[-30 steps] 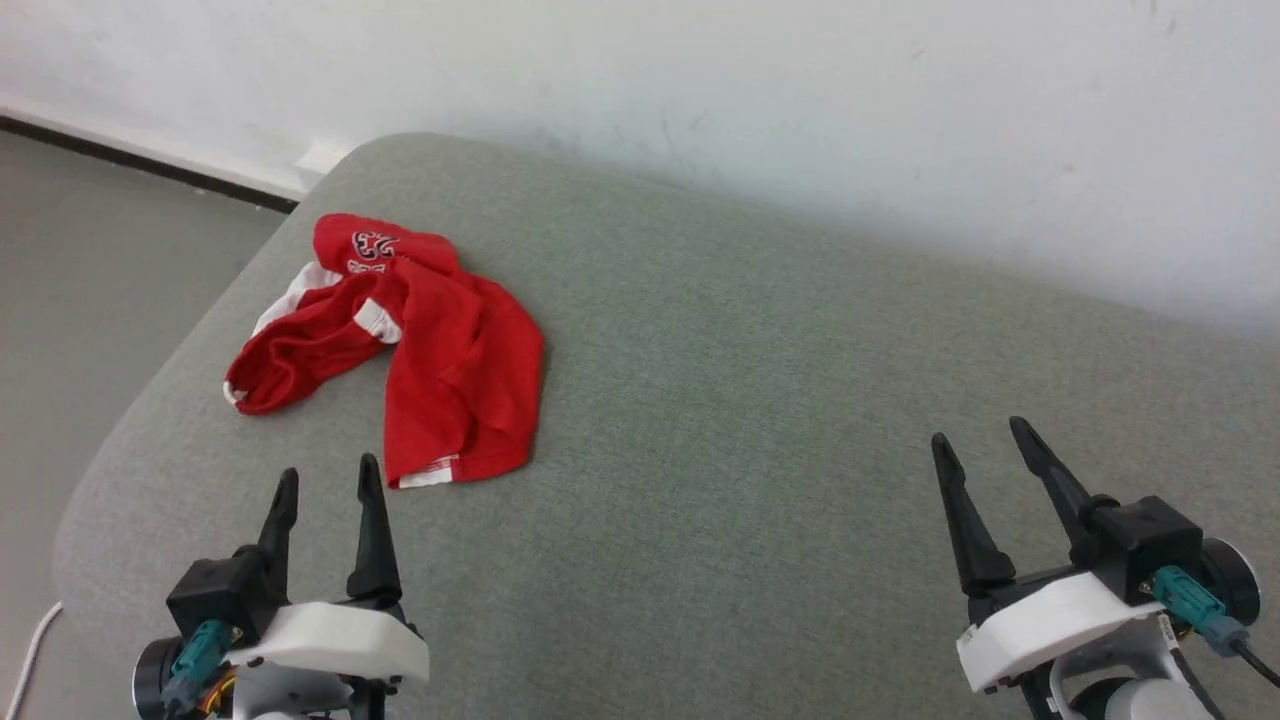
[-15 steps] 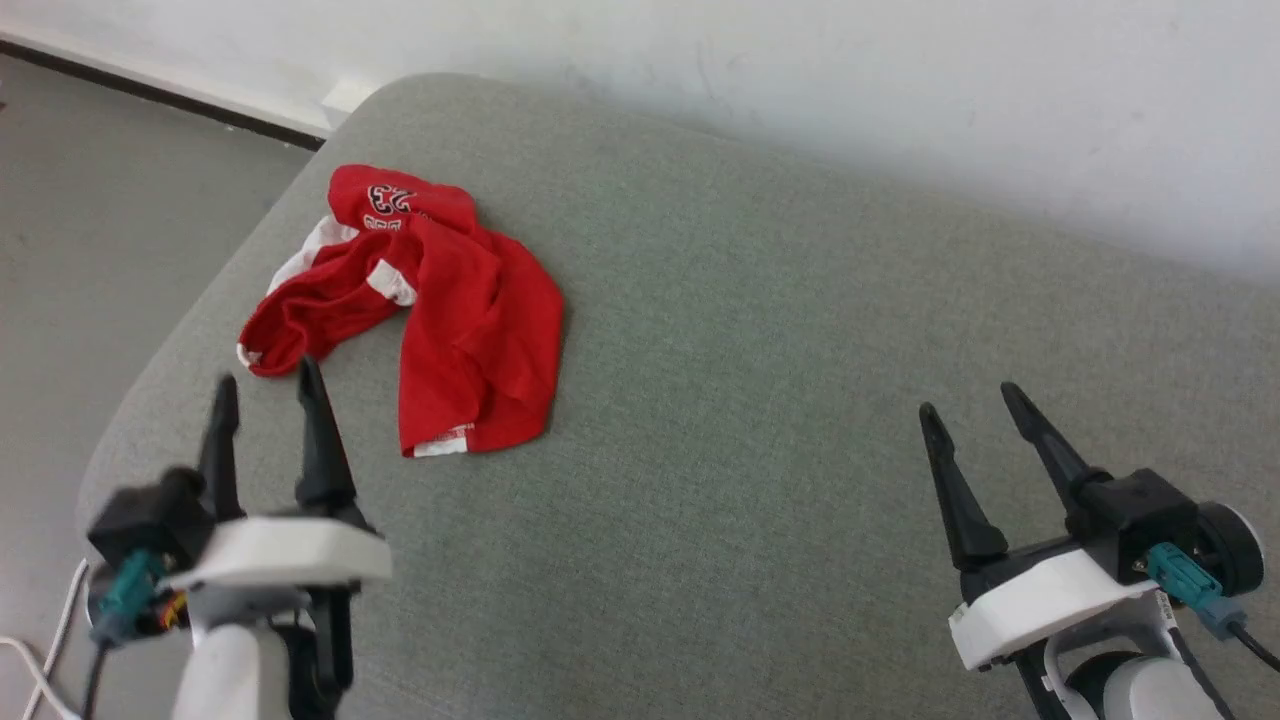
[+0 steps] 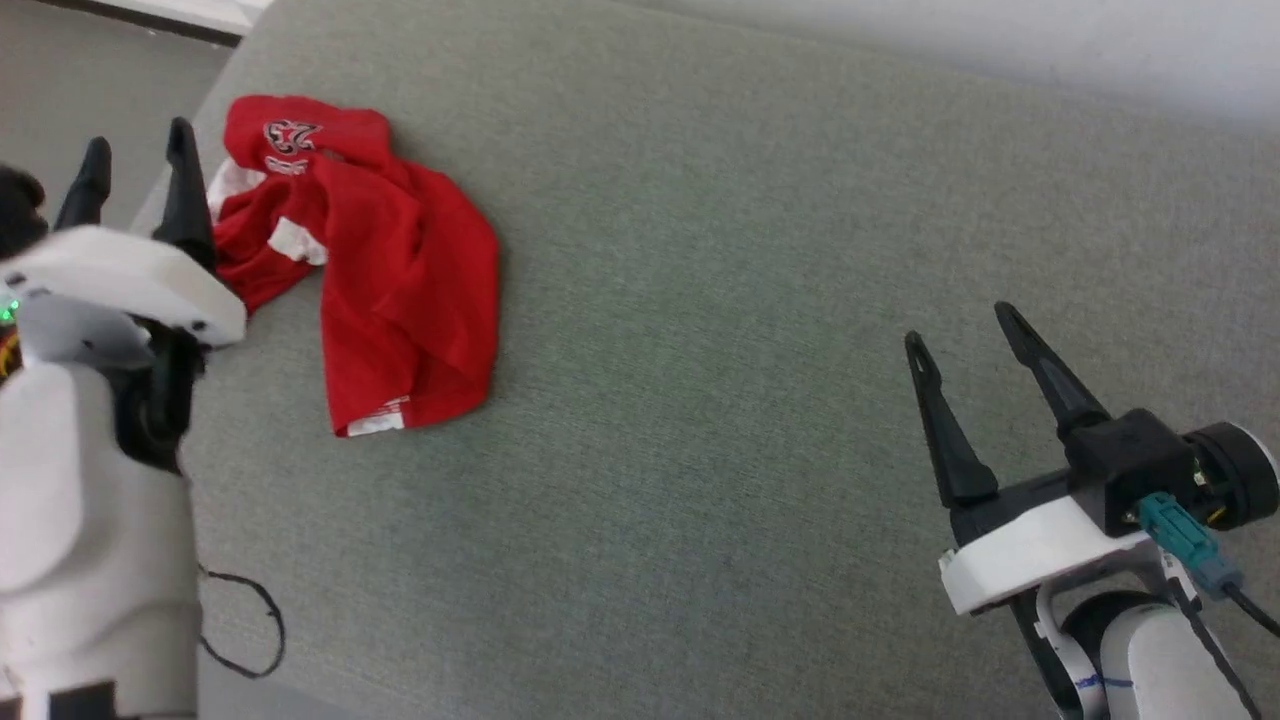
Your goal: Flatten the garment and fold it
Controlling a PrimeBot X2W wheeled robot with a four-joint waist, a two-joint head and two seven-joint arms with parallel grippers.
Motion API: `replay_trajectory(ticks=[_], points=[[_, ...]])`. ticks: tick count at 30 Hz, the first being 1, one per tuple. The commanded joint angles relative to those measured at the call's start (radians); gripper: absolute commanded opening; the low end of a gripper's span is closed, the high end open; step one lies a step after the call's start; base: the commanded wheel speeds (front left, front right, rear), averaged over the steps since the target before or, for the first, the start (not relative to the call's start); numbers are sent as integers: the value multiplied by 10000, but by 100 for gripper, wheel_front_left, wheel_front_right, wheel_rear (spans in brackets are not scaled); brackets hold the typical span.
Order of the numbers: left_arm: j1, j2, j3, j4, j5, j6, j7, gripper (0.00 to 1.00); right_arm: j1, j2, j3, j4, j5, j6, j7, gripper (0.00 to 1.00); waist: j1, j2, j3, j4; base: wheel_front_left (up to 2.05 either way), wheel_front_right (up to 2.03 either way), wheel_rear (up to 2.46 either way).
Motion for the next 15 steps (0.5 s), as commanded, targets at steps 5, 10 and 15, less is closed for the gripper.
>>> replay_trajectory(ticks=[5, 10, 15], points=[[-1193, 827, -134, 2114, -662, -386, 2203, 100, -490, 10, 192, -88, -107, -9, 30, 100, -2, 0, 1059, -768, 0, 0, 0], [-1856, 1317, -111, 3770, -1487, -637, 3735, 100, -719, 11, 227, -190, -118, -9, 60, 100, -2, 0, 1565, -1081, 0, 0, 0], [-2136, 1507, -22, 4873, -2268, -744, 4513, 100, -847, -1, 315, -255, -82, -9, 117, 100, -2, 0, 1929, -1385, 0, 0, 0]])
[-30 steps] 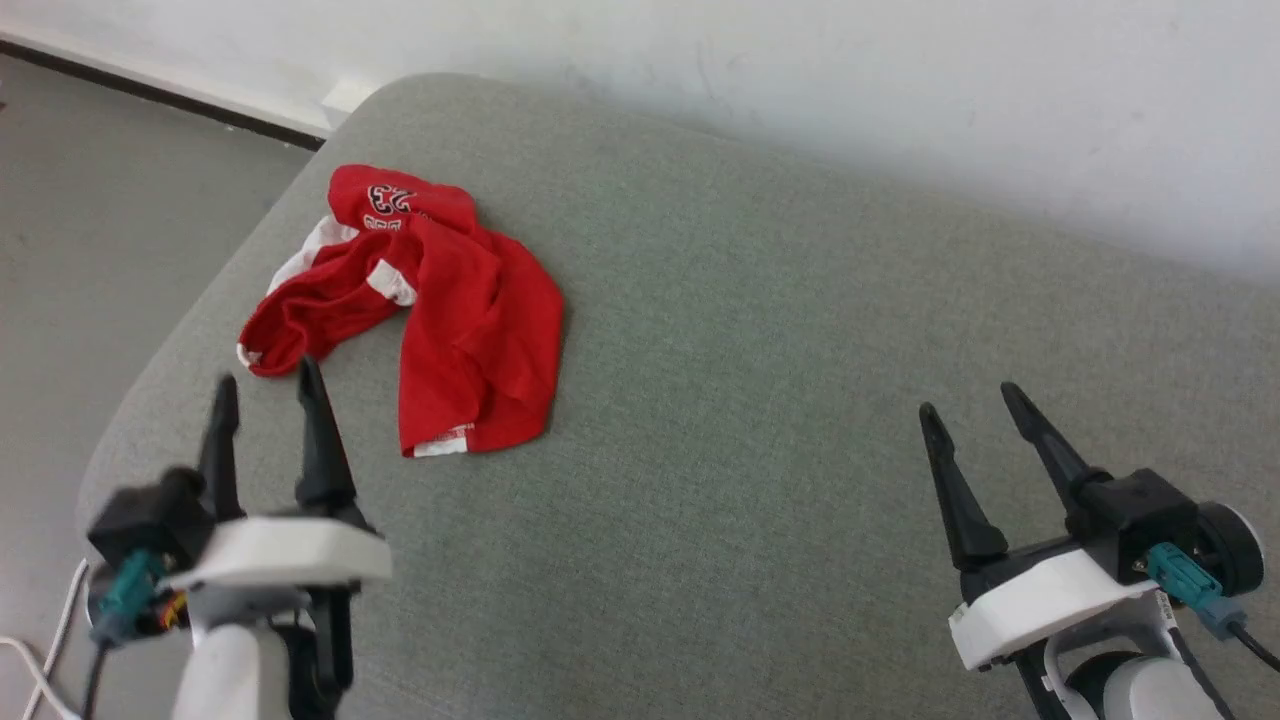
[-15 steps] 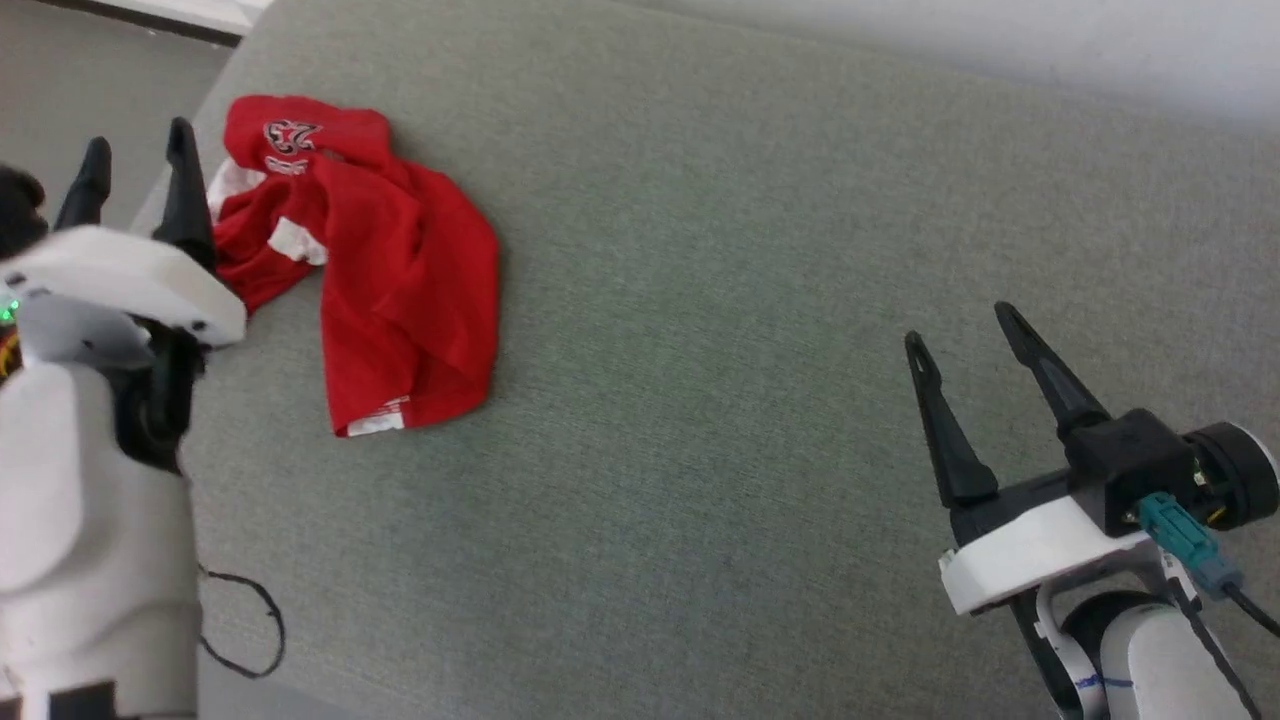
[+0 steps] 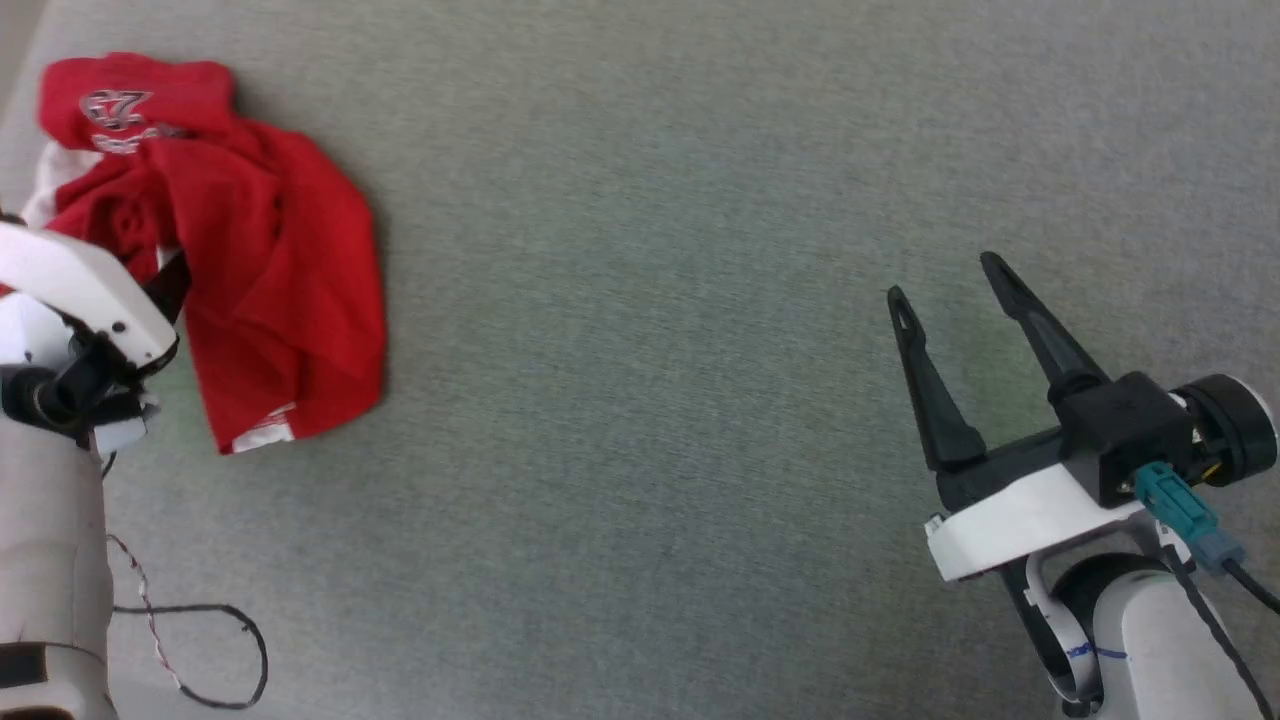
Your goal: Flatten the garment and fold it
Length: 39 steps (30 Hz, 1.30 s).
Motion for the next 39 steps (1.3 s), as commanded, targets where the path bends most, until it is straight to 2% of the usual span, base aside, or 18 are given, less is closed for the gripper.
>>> replay_trajectory(ticks=[1, 7, 8, 10, 12, 15, 24, 28, 35, 39], points=[[-103, 70, 2, 172, -125, -55, 71, 100, -152, 0, 4, -80, -25, -9, 32, 100, -3, -1, 368, -424, 0, 0, 0], [-141, 9, -377, 815, -387, -75, 616, 100, -192, 1, 71, -86, 97, -9, 56, 100, -3, -1, 498, -674, 0, 0, 0], [-150, -19, -466, 903, -399, -76, 710, 51, -197, 2, 91, -82, 115, -9, 54, 100, -3, -1, 500, -708, 0, 0, 0], [-171, -79, -589, 1036, -443, -77, 771, 0, -201, 3, 117, -52, 184, -9, 55, 100, -3, -1, 469, -766, 0, 0, 0], [-175, -104, -715, 1086, -512, -78, 786, 0, -207, 5, 120, -2, 248, -9, 29, 100, -3, -1, 377, -813, 0, 0, 0], [-211, 149, -804, 1112, -361, -78, 262, 0, -157, 8, 65, 112, 340, -9, -48, 100, -3, -1, 132, -849, 0, 0, 0], [-753, 766, -1105, 467, 707, 637, -3020, 0, 347, 12, -224, 678, 1001, -9, -514, 100, -3, -1, -1383, -639, 0, 0, 0], [-1100, 825, -1298, 22, 1068, 723, -4247, 0, 556, 13, -413, 844, 1276, -9, -707, 100, -3, -1, -2083, -584, 0, 0, 0], [-1482, 651, -1833, -793, 1560, 509, -5763, 0, 856, 13, -849, 998, 1564, -9, -952, 100, -3, -1, -2898, -699, 0, 0, 0], [-1543, 249, -2223, -1441, 1686, 371, -6246, 0, 1088, 14, -1148, 1053, 1716, -9, -1077, 100, -3, -1, -3380, -969, 0, 0, 0]])
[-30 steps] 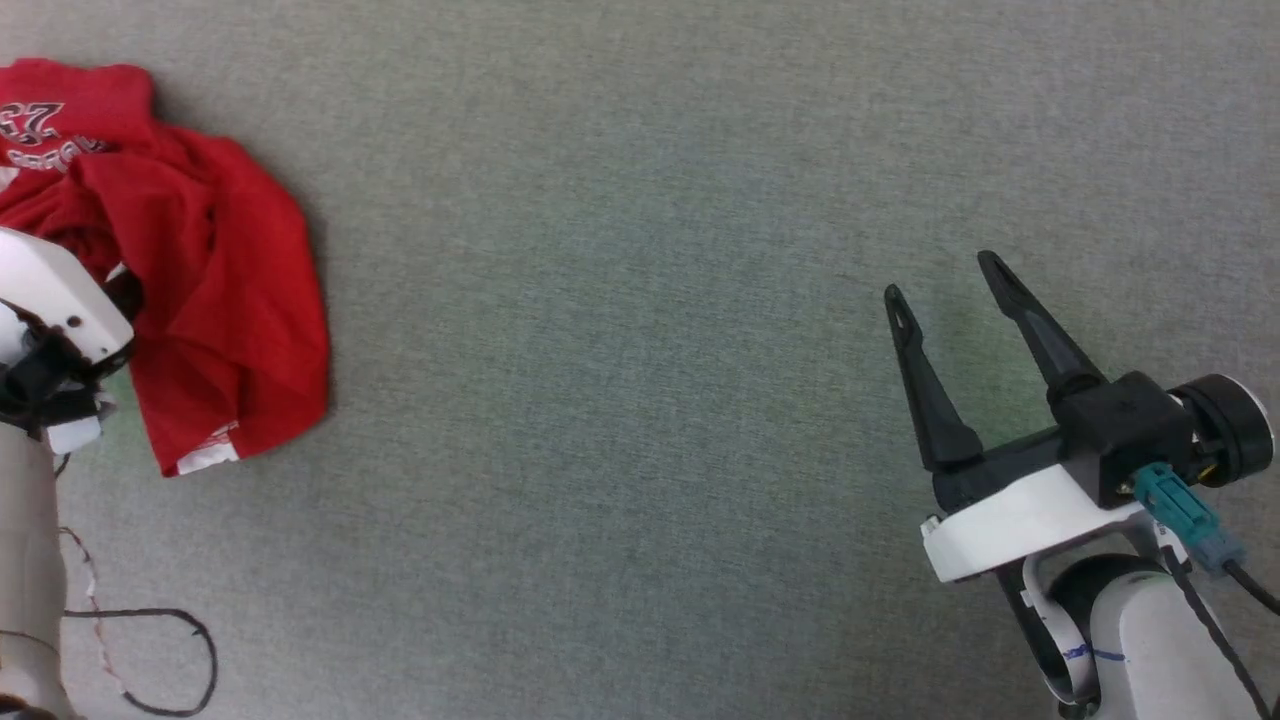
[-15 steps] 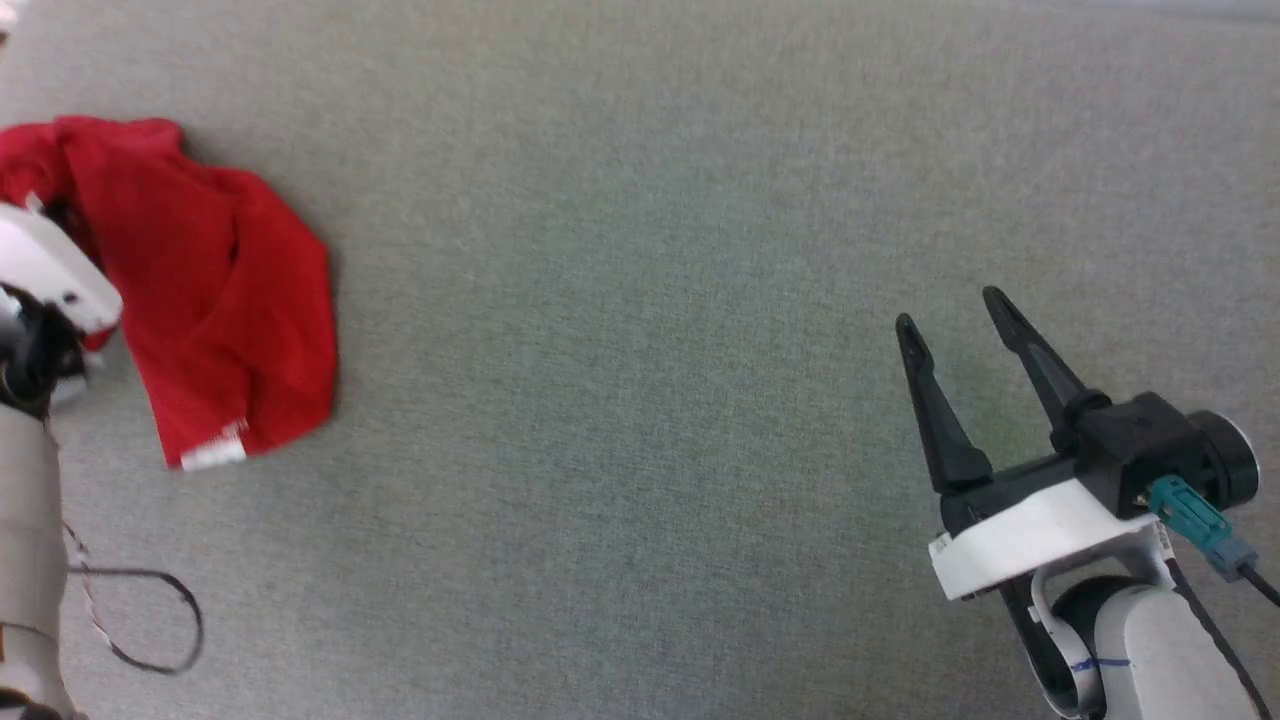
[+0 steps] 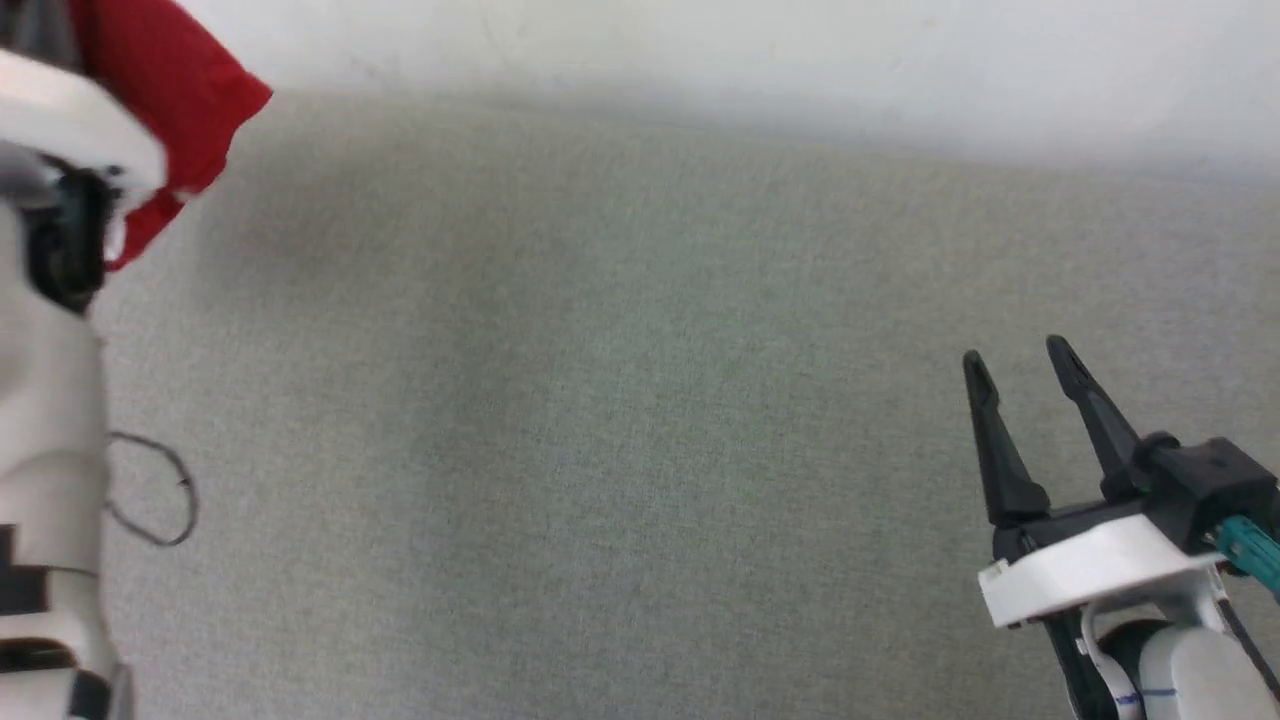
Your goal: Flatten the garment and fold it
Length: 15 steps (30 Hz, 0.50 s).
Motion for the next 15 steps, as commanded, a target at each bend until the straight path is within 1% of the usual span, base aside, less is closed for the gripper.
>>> replay_trajectory(ticks=[1, 4, 9, 15], points=[[-89, -172, -97, -132, 55, -84, -77, 0, 139, 14, -72, 13, 78, -9, -67, 100, 2, -1, -568, -321, 0, 0, 0], [80, -586, -440, -732, 113, -114, -70, 0, 310, 14, -253, 31, 163, -9, -108, 100, 2, -1, -828, -676, 0, 0, 0], [635, -1508, -1014, -1855, -60, -190, 136, 0, 528, 14, -405, 37, 259, -9, -111, 100, 2, -1, -1089, -1406, 0, 0, 0], [1681, -2822, -1927, -2974, -522, -302, 678, 0, 818, 14, -557, -13, 361, -9, -69, 100, 2, -1, -1134, -2105, 0, 0, 0]])
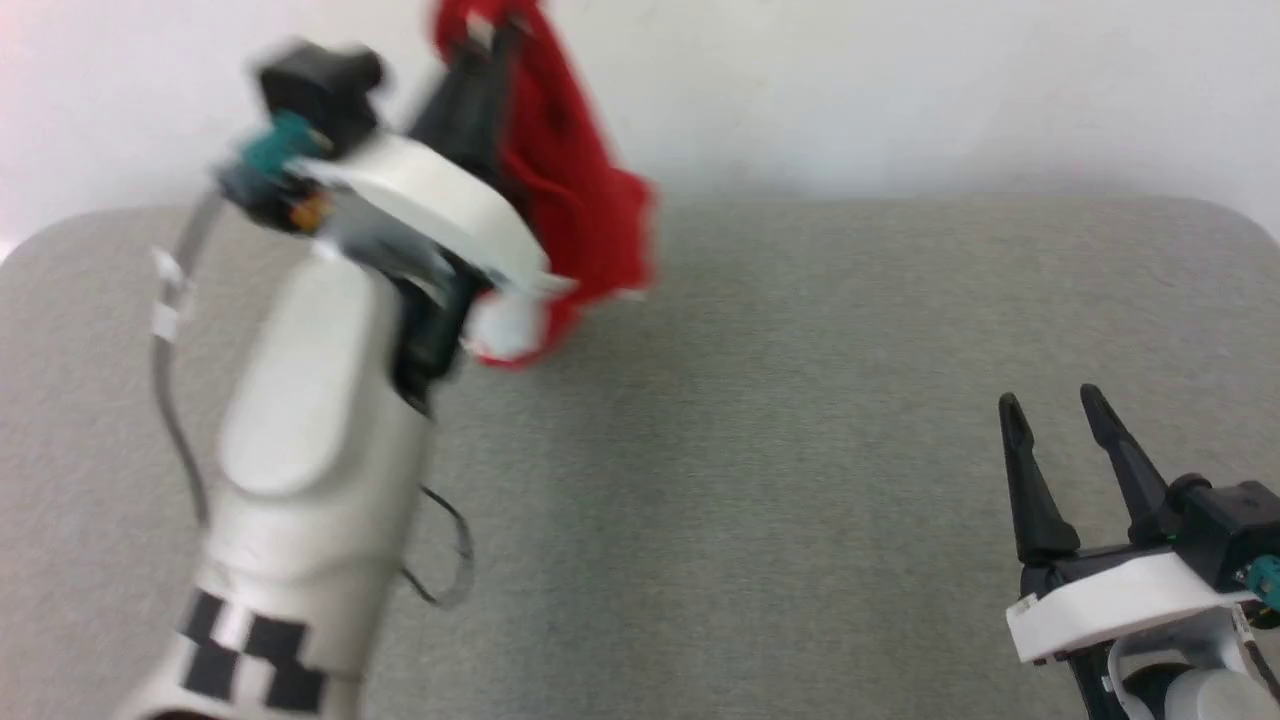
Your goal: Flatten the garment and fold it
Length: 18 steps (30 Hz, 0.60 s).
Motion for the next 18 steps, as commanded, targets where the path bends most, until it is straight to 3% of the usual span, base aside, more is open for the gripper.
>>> replay_trajectory(ticks=[1, 5, 12, 15, 16, 17, 18], points=[[338, -85, -87, -120, -78, -56, 24, 0, 128, 20, -20, -20, 51, -9, -20, 100, 1, -1, -173, -528, 0, 0, 0], [1873, -490, -647, -647, -468, -34, 270, 0, 274, 20, -38, -78, 132, -9, -13, 100, 1, -1, -101, -794, 0, 0, 0], [5509, -555, -871, -433, -901, 830, 409, 0, 397, 20, -61, -78, 258, -9, -81, 100, 1, -1, 123, -976, 0, 0, 0], [6398, -548, -999, -104, -880, 970, 218, 0, 401, 20, -48, -5, 291, -9, -128, 100, 1, -1, 145, -913, 0, 0, 0], [6570, -549, -1060, -52, -826, 997, 109, 15, 407, 20, -50, 21, 291, -9, -136, 100, 1, -1, 137, -879, 0, 0, 0], [6693, -568, -1134, -49, -804, 988, 4, 49, 413, 20, -85, 42, 293, -9, -147, 100, 1, -1, 133, -811, 0, 0, 0], [6758, -584, -1206, -104, -751, 968, -169, 100, 414, 20, -108, 59, 295, -9, -153, 100, 1, -1, 118, -755, 0, 0, 0]])
